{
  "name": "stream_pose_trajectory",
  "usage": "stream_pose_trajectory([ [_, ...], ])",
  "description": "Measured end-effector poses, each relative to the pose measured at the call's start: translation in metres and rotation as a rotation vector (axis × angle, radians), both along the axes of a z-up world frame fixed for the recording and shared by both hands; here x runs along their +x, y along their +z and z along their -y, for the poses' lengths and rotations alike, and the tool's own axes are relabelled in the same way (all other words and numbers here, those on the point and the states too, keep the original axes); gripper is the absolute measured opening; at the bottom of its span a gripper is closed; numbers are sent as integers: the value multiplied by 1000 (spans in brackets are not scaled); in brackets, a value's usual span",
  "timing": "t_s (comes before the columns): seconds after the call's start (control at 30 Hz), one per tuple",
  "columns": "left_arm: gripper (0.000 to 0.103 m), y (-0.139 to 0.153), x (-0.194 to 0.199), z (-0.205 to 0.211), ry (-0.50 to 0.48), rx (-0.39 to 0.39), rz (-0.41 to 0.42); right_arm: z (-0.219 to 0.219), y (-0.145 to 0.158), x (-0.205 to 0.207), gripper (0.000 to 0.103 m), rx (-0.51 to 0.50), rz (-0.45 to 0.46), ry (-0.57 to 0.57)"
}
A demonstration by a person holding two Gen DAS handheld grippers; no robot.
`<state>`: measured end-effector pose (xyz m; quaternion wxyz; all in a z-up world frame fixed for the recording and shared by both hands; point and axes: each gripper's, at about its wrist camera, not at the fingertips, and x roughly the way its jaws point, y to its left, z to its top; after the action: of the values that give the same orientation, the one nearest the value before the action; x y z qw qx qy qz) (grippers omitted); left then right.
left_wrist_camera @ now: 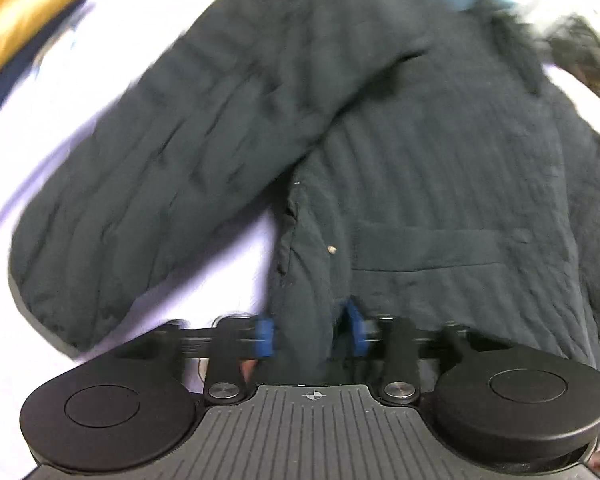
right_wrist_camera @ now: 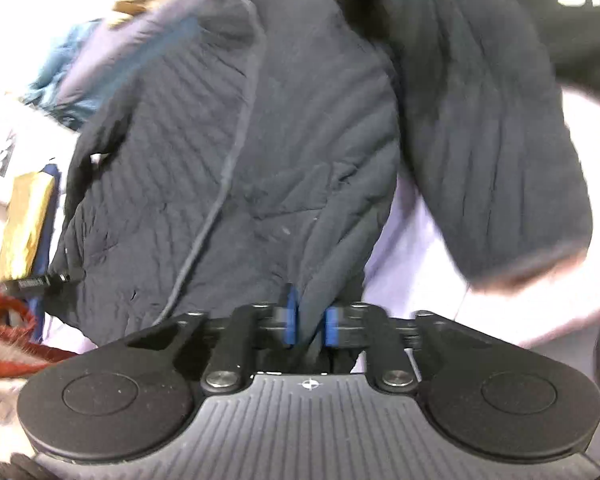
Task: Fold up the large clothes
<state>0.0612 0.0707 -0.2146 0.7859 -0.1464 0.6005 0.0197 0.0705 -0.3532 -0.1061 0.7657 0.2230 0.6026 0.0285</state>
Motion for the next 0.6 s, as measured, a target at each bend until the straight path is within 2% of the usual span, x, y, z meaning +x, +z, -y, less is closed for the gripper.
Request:
stream_pose_trajectory([
  [0.03, 103, -1, 0, 0, 37, 8, -13, 1, -13, 2, 60, -1, -35, -21],
  [0.1, 103, 2, -5, -5, 75, -21, 2, 6, -29, 3, 62, -36, -44, -60],
  [0.17, 103, 11, -10, -10, 91, -40, 10, 19, -32, 0, 65, -55, -43, -133],
  [0.3, 103, 46, -15, -21, 102, -47, 93, 54, -8, -23, 72, -5, 66, -260],
  [0.4, 103, 68, -9, -14, 39, -8, 165, 76, 19, -34, 88, -103, 178, -265],
  [0.5, 103, 82, 3, 5, -26, -5, 205, 104, 26, -39, 87, -192, 185, -314],
  [0.6, 103, 80, 10, 34, -72, -60, 214, 123, 15, -43, 86, -161, 131, -422],
])
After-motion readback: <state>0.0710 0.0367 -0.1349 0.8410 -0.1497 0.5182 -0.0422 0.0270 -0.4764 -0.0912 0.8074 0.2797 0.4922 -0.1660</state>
